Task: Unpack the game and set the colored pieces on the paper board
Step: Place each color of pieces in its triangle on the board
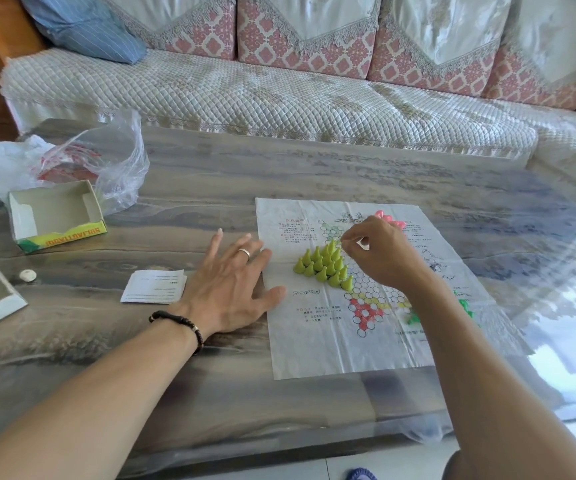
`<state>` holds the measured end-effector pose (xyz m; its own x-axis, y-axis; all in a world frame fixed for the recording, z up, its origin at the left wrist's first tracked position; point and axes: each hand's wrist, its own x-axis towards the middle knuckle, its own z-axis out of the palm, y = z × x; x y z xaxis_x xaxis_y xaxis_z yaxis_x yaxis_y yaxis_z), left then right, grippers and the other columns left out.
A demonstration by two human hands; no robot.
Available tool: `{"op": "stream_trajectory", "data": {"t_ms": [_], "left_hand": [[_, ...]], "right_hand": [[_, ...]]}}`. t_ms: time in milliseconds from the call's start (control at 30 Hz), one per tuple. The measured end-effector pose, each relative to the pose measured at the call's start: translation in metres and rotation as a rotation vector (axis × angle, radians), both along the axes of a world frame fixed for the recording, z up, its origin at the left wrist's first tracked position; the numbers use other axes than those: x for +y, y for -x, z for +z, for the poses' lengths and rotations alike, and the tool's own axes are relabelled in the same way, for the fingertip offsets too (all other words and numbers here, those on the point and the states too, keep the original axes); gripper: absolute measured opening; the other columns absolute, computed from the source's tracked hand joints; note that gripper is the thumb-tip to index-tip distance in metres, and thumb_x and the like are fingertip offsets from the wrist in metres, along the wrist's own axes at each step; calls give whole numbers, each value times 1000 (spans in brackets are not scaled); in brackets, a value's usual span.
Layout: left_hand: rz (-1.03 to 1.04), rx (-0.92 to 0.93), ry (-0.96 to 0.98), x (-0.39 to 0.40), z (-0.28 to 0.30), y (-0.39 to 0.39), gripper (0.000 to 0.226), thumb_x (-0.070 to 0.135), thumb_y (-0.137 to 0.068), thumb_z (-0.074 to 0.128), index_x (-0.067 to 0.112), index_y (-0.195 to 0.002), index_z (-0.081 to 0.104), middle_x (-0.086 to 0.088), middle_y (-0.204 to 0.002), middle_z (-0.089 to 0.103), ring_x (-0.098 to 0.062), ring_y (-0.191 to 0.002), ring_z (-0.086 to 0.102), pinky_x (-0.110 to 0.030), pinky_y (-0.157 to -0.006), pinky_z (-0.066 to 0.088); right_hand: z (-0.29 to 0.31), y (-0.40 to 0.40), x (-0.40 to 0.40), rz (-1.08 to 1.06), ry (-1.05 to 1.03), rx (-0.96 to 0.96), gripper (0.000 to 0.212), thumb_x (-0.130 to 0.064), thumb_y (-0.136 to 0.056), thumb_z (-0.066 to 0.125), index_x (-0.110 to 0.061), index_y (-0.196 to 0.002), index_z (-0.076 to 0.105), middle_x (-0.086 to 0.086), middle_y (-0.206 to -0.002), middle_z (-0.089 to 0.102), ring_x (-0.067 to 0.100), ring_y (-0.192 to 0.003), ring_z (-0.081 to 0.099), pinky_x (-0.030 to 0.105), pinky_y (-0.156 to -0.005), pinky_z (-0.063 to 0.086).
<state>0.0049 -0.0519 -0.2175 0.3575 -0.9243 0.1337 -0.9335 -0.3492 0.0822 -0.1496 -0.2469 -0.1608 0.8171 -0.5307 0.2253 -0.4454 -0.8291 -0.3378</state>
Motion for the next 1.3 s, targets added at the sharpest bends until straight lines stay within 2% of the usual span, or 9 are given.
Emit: {"op": "stream_trajectory", "data": {"t_ms": [133, 200, 267, 400, 533, 733, 933, 1133, 1300], "left_hand": [[-45, 73, 69, 3, 13, 16, 89, 71, -81, 9, 16, -143, 39, -4, -151, 36, -20, -142, 27, -38, -116, 16], [-81, 99, 111, 5, 16, 34, 82, 69, -84, 15, 17, -140, 44, -1, -146, 43, -18, -135, 37, -34, -110, 27], [-126, 141, 112, 3, 15, 56, 77, 67, -87, 19, 19, -141, 43, 1, -146, 42, -16, -134, 38, -32, -108, 28], [-221, 197, 97, -11, 12, 97, 71, 64, -90, 23, 21, -144, 38, 1, -150, 38, -15, -138, 33, -32, -112, 23], [-274, 195, 96, -32, 4, 127, 63, 60, -93, 30, 23, -143, 39, 5, -148, 39, -12, -136, 32, -32, -113, 23], [-278, 184, 134, -58, 2, 145, 62, 59, -92, 33, 20, -138, 46, 5, -137, 49, -14, -125, 43, -32, -105, 32], [-262, 172, 153, -68, -5, 147, 59, 58, -91, 36, 18, -132, 53, 5, -130, 54, -15, -119, 49, -32, -102, 35], [-244, 163, 181, -69, -5, 147, 55, 56, -91, 39, 17, -126, 57, 4, -122, 58, -15, -113, 52, -34, -98, 40], [-184, 111, 184, -66, -5, 149, 52, 55, -90, 41, 18, -121, 59, 2, -117, 62, -18, -112, 53, -36, -100, 38]], "right_hand": [[3, 14, -2, -38, 5, 0, 19, -20, -92, 57, -14, -101, 73, -3, -99, 66, 8, -89, 51, 45, -98, 43], [10, 27, -2, -38, 7, -11, 19, -16, -93, 57, -11, -103, 72, 0, -102, 67, 7, -85, 50, 29, -90, 45], [17, 44, -3, -59, 3, -14, 19, -14, -92, 58, -10, -104, 73, 1, -100, 68, 6, -81, 51, 14, -72, 39], [20, 83, -14, -151, -58, -13, 16, -13, -88, 62, -14, -96, 75, -1, -94, 72, 9, -80, 60, 22, -77, 48], [18, 118, -23, -135, -89, 47, 15, -10, -83, 64, -16, -89, 77, -7, -84, 71, -5, -69, 56, 4, -64, 38], [6, 139, -27, -62, -132, 127, 23, -13, -78, 67, -29, -91, 75, -18, -82, 58, -2, -74, 52, 14, -68, 37], [-9, 127, -20, 19, 42, 278, 26, -25, -82, 66, -37, -105, 71, -14, -102, 52, 9, -102, 42, 35, -91, 35], [-12, 124, -20, 96, 81, 263, 29, -26, -83, 65, -39, -109, 68, -18, -108, 52, 9, -104, 40, 35, -92, 31], [-18, 117, -18, 128, 131, 263, 11, -29, -86, 65, -37, -91, 71, -21, -100, 58, 7, -96, 37, 33, -91, 27]]}}
